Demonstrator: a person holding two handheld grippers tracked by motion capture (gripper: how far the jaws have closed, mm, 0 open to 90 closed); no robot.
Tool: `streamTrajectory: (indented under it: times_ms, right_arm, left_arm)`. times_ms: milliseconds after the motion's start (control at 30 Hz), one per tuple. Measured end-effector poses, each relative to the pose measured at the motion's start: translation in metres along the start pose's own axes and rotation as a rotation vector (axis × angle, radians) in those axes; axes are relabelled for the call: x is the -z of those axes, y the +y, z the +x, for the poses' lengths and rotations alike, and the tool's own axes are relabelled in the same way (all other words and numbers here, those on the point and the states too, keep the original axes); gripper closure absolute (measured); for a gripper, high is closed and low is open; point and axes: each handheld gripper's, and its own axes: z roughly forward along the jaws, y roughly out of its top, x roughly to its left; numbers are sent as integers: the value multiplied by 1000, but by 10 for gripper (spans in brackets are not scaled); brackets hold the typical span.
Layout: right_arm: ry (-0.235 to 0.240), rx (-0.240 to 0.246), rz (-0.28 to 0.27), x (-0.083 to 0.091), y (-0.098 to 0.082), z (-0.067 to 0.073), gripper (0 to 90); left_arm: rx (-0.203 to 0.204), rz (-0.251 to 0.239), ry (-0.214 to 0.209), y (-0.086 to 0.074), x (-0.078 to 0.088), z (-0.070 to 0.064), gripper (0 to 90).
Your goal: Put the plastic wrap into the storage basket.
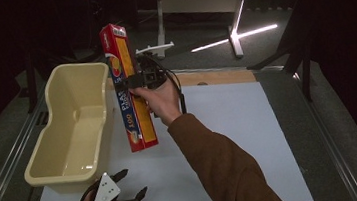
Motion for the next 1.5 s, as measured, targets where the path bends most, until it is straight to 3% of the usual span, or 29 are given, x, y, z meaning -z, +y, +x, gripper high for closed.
streamTrajectory:
  times_ms: [333,633,1000,1133,1300,1500]
  right_arm:
    - [61,-60,-7,-13,5,12,409]
    - [116,-148,-28,-32,10,24,409]
    - [114,-137,-36,-49,7,49,408]
    - [123,-167,-39,-56,9,50,407]
    - [131,-247,-36,-70,8,46,407]
    - [143,-285,-17,-85,8,52,406]
  left_arm:
    - [2,-10,-8,-1,2,-1,216]
    - [20,-24,0,-2,5,1,216]
    - [0,-14,-11,-2,3,-2,212]
    - [-15,-16,-20,-1,3,-5,210]
    - [-8,-20,-21,-1,3,-4,209]
    - [-22,-22,-28,-1,2,-6,204]
